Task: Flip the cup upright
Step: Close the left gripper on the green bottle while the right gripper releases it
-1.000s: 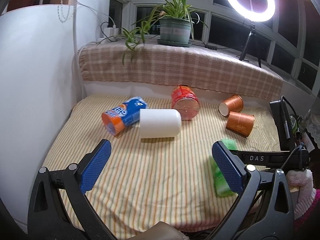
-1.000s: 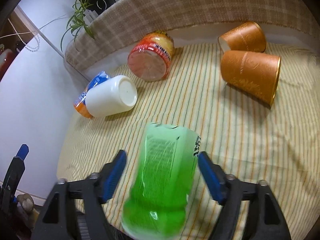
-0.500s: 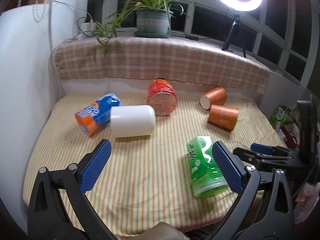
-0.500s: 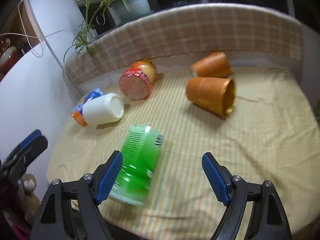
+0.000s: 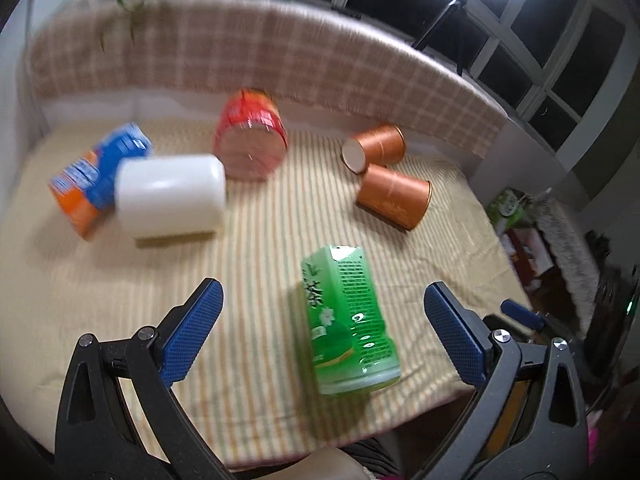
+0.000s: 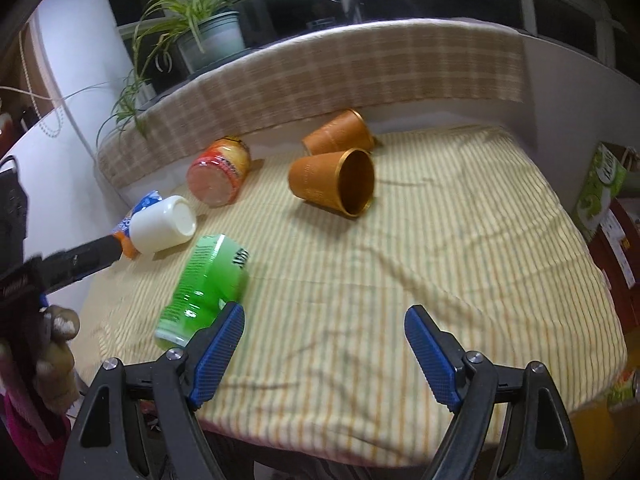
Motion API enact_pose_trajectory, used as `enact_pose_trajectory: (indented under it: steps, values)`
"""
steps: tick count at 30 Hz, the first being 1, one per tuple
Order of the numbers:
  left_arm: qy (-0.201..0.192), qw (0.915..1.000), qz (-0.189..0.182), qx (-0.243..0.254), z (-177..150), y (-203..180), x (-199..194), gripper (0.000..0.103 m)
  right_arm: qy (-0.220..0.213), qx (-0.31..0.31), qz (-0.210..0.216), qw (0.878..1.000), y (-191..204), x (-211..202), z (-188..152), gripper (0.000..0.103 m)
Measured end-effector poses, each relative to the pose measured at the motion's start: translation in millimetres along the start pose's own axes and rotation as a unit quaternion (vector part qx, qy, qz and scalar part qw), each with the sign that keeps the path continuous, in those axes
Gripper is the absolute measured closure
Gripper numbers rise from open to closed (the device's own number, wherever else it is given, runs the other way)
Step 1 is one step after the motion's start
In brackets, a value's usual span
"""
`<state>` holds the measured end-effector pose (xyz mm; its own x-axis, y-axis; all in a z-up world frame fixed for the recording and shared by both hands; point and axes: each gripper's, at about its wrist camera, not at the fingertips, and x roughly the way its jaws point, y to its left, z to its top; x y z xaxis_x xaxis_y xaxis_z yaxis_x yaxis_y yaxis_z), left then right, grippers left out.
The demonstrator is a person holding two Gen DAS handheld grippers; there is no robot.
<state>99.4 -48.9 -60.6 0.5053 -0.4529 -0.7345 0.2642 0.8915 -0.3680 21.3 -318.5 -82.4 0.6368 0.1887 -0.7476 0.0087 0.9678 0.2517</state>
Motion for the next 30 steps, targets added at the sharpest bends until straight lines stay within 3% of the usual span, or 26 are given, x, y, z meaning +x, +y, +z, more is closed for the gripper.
enact_pose_trajectory:
  steps: [2,8,12,23,30]
  values:
    - [0.020,0.9996,-0.013,-0.014,4.6,3.6,10.7,0.008,0.000,0.004,-0.003,1.000,-4.1,-1.4,-2.4,0.019]
    - [0.091,0.9935,-0.054,-0.043,11.4,11.8,47.4,0.009,-0.006,0.011,-0.006,1.000,-9.9,-6.3,-5.2,0.019]
    - [0.126,0.9885,-0.066,-0.052,9.1,11.0,66.8,0.019,-0.006,0.012,-0.005,1.000,-10.3,-6.9,-6.1,0.019]
    - [0.167,0.9810,-0.077,-0.064,6.7,11.4,96.0,0.025,-0.006,0.017,-0.004,1.000,-14.5,-8.7,-8.7,0.019]
    - [0.179,0.9789,-0.079,-0.059,3.9,9.8,103.0,0.038,-0.005,0.022,-0.007,1.000,-16.9,-8.9,-9.8,0.019]
